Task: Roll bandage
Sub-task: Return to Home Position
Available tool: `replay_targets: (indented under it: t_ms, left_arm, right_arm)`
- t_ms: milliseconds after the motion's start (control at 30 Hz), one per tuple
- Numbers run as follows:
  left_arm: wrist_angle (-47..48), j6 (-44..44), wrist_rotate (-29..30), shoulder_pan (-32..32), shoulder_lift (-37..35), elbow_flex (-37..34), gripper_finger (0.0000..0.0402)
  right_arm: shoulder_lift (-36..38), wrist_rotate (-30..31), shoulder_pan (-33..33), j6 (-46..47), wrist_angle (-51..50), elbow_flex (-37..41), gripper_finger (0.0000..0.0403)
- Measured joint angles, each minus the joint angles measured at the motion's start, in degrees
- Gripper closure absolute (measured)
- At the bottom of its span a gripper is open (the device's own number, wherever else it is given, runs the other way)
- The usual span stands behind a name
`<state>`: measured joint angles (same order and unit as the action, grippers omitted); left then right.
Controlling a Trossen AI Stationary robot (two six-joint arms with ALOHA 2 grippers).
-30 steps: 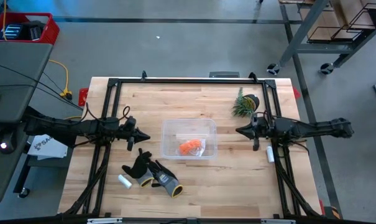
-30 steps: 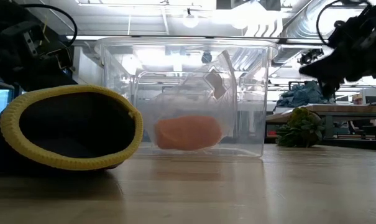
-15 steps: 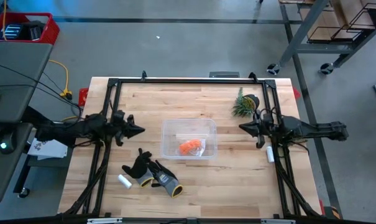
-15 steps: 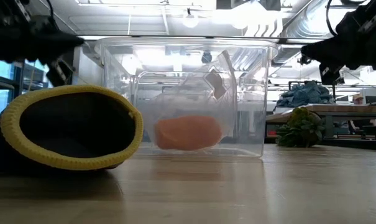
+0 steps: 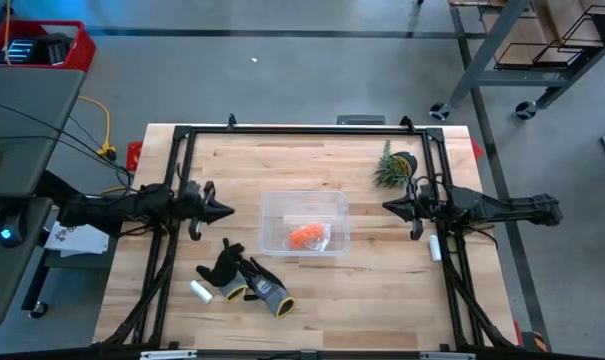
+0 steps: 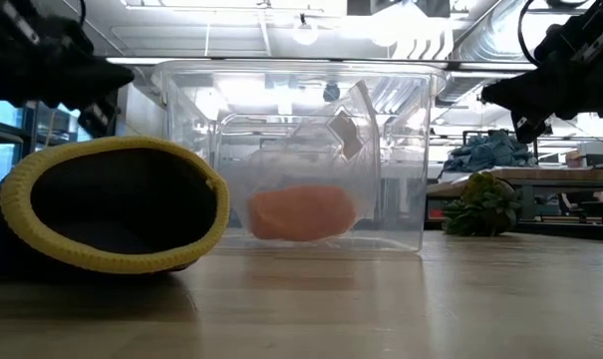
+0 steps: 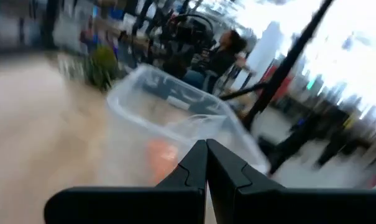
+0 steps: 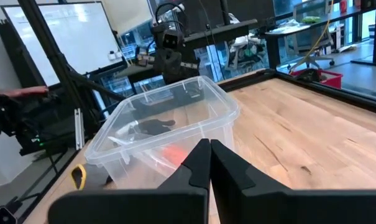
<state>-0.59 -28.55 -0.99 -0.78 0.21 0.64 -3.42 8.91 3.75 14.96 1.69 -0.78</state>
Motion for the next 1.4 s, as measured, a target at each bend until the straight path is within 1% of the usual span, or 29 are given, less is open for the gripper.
replay_targets:
  t_ms: [133, 167, 233, 1400]
  left_arm:
    - [-0.04, 23.20, 1.39, 0.59, 0.00, 0.00, 0.0401]
    - [-0.20, 27.09, 2.33, 0.75, 0.00, 0.00, 0.0401]
    - [-0.07, 30.82, 3.01, 0.76, 0.00, 0.00, 0.0401]
    - [-0.12, 31.69, 3.57, 0.76, 0.41, 0.00, 0.0401]
  right_arm:
    - [-0.02, -0.02, 0.00, 0.00, -0.02, 0.00, 0.0402]
    - [-0.02, -0.02, 0.00, 0.00, -0.03, 0.00, 0.0402]
    - [-0.02, -0.07, 0.00, 0.00, -0.04, 0.00, 0.0402]
    - [-0.02, -0.33, 0.00, 0.00, -0.15, 0.00, 0.0402]
